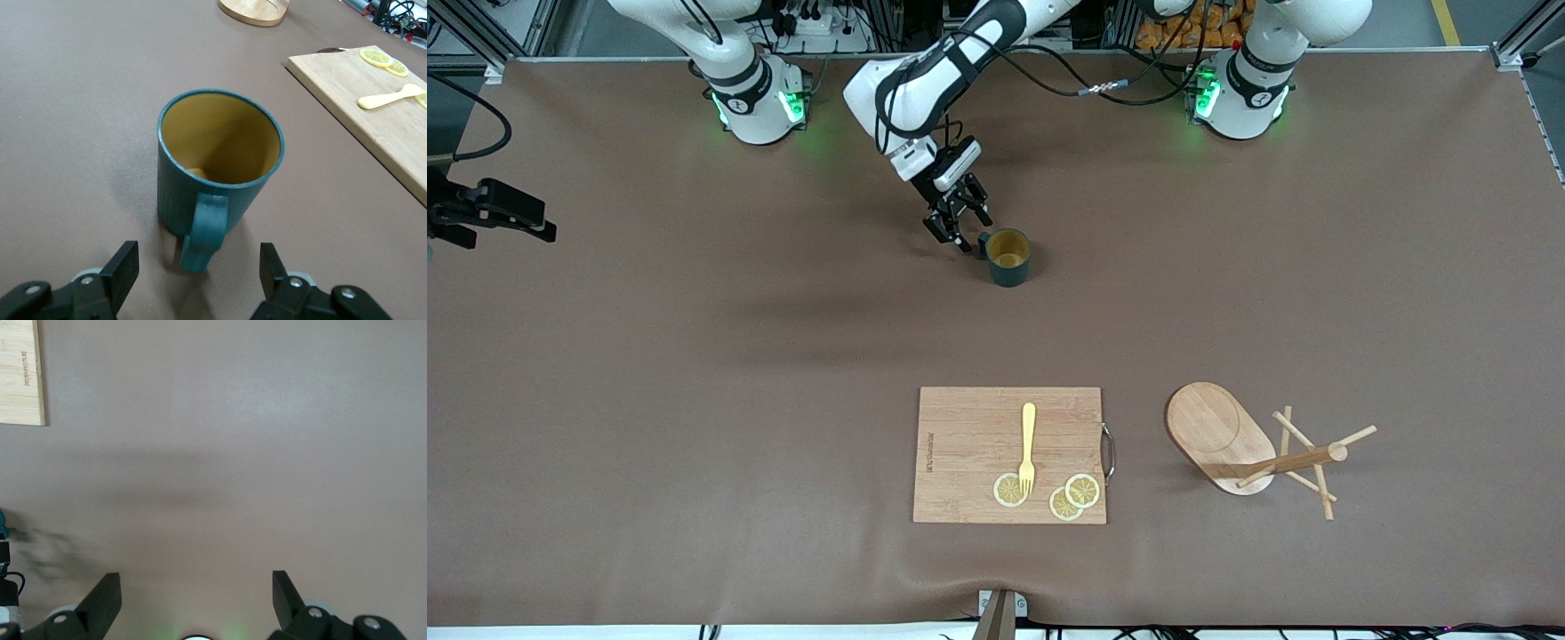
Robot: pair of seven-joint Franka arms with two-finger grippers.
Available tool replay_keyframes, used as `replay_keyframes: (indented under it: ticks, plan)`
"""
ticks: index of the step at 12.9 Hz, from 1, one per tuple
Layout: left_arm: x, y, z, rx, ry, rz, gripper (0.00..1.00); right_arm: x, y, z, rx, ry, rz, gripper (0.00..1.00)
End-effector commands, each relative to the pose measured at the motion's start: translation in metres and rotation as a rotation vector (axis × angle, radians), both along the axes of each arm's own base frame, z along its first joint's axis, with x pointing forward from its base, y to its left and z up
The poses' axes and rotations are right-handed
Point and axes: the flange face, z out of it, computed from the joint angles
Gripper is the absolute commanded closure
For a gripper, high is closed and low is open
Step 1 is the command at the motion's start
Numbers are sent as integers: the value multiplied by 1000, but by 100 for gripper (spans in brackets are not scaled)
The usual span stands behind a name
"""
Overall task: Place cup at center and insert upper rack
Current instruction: 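Lower the left gripper and close it on the mug handle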
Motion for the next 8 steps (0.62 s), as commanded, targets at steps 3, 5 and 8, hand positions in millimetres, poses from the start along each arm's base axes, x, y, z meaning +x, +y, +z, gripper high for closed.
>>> replay_keyframes:
  ticks: [3, 5, 8]
  plan:
    - [7, 1, -9, 0, 12, 33, 31, 0, -3, 9, 5, -17, -20, 0]
    - [12, 4, -10, -3, 25, 50, 36, 0, -1, 9, 5, -15, -16, 0]
    - [14, 5, -12, -7, 35, 61, 45, -1, -7, 10, 4, -17, -24, 0]
